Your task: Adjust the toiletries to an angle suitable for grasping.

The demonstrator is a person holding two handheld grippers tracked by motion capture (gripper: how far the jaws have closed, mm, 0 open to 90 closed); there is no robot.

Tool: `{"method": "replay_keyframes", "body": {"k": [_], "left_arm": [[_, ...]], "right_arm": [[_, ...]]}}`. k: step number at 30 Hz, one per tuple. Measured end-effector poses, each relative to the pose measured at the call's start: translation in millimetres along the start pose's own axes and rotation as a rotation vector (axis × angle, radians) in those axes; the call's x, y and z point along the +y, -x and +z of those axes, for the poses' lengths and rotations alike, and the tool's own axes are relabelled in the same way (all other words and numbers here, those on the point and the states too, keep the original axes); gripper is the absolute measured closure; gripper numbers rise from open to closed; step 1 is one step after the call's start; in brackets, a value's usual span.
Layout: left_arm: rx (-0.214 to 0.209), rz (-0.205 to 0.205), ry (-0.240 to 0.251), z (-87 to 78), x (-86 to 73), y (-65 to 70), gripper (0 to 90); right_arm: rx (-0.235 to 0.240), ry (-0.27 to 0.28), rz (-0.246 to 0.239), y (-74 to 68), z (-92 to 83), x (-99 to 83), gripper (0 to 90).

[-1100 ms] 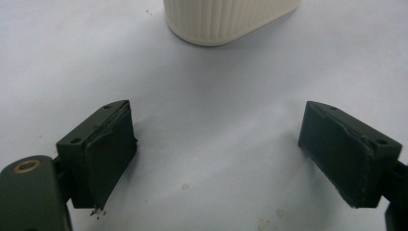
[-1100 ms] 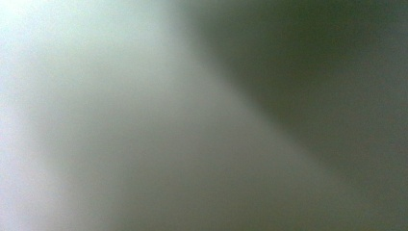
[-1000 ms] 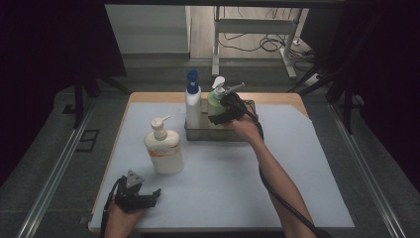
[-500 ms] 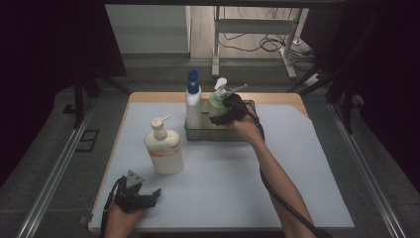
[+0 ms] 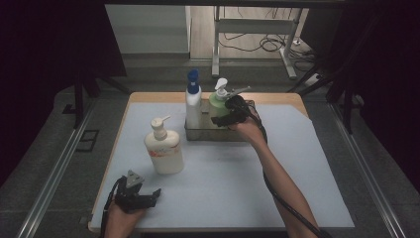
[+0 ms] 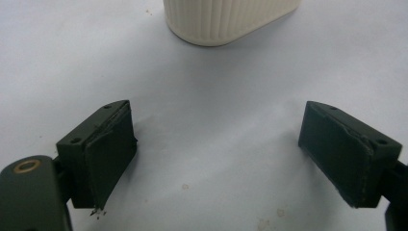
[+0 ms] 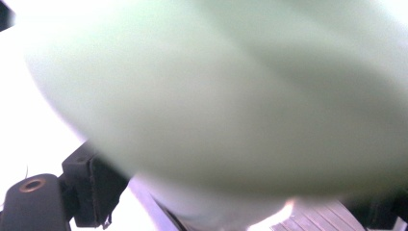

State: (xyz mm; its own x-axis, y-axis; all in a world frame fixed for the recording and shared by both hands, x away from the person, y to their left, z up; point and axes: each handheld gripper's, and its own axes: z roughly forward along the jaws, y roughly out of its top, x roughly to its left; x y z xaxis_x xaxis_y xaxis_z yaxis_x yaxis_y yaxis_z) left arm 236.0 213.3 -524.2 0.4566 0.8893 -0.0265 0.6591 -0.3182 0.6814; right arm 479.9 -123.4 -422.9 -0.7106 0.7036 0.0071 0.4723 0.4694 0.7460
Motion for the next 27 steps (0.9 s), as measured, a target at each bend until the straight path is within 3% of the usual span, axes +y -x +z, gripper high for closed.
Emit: {"method": "replay_keyframes", "body": {"k": [4, 13, 20, 23, 27], "left_arm": [[0.000, 0.000, 0.001, 0.1, 0.0, 0.0, 12.2], [0.000, -0.001, 0.002, 0.2, -0.1, 0.2, 12.2], [0.000, -0.003, 0.003, 0.2, -0.2, 0.4, 12.2], [0.001, -0.003, 0.002, 0.1, -0.1, 0.5, 12.3], [0.001, -0.002, 0.002, 0.1, -0.1, 0.3, 12.2]], "right_arm": [[-0.002, 0.013, -0.010, 0.4, -8.0, -2.8, 12.0], [0.052, 0.040, -0.001, 2.9, -30.0, -11.9, 14.5], [0.023, 0.054, -0.010, 4.0, -48.2, -18.4, 30.7], [0.007, 0.053, 0.026, 11.8, -55.7, -25.2, 42.2], [-0.003, 0.045, 0.050, 19.3, -59.5, -30.0, 49.4]]}}
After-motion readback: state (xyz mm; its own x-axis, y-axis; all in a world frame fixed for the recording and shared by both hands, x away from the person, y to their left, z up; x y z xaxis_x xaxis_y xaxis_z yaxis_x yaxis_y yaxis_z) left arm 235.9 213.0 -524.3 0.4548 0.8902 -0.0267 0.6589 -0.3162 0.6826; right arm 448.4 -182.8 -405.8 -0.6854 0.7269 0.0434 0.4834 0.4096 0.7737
